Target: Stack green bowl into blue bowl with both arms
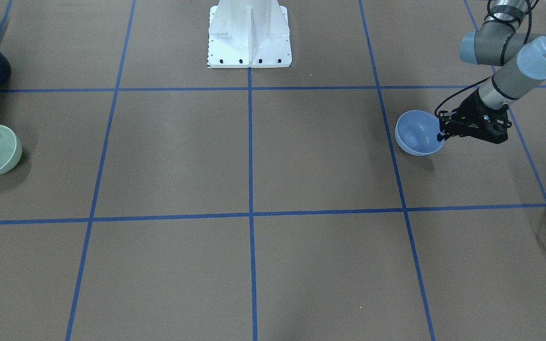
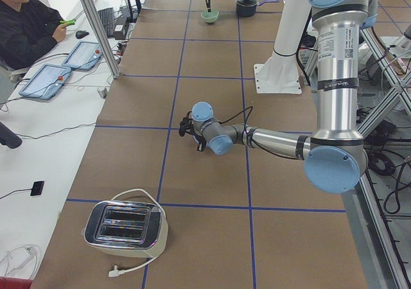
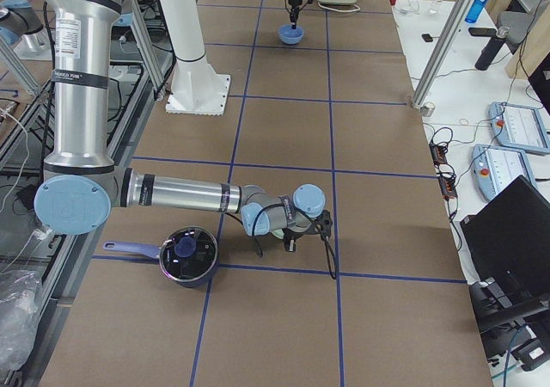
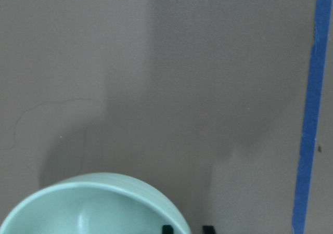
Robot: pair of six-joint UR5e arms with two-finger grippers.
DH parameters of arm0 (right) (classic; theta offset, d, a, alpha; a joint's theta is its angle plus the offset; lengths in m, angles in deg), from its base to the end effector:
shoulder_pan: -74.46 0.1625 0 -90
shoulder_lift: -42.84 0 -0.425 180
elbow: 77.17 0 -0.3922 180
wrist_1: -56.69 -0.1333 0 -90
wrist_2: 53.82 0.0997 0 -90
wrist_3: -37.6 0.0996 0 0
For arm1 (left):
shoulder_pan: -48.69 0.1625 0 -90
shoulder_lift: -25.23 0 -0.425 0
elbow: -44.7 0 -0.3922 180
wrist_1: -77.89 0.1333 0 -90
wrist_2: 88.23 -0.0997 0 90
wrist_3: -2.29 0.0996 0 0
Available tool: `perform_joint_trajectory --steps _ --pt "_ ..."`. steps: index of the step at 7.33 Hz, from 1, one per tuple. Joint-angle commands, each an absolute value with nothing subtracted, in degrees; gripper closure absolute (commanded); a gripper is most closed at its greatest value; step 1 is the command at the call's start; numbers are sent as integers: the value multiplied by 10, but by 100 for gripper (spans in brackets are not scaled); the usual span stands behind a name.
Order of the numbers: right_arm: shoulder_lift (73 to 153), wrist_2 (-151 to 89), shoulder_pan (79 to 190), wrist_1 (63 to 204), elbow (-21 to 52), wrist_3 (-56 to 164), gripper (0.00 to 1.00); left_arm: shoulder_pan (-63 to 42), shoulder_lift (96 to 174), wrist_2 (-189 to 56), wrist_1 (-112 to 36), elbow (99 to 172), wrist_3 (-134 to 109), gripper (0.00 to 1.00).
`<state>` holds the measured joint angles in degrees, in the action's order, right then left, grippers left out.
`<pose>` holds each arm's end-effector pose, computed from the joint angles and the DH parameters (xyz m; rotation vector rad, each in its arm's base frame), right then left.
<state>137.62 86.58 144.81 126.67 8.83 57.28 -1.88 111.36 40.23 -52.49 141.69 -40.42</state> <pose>-0.1022 -0.4544 0.6887 -0.1224 -0.8873 -0.0858 0.2554 -0.4230 0.5531 0.1309 0.9597 0.2019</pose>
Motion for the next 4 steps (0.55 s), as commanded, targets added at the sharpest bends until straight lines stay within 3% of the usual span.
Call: perform_joint_trajectory --steps 1,4 --pt "1371 874 1448 1269 91 576 100 -19 1115 408 -525 1423 -403 100" --pt "1357 912 1448 1274 91 578 100 -21 1160 502 -514 1463 -454 100"
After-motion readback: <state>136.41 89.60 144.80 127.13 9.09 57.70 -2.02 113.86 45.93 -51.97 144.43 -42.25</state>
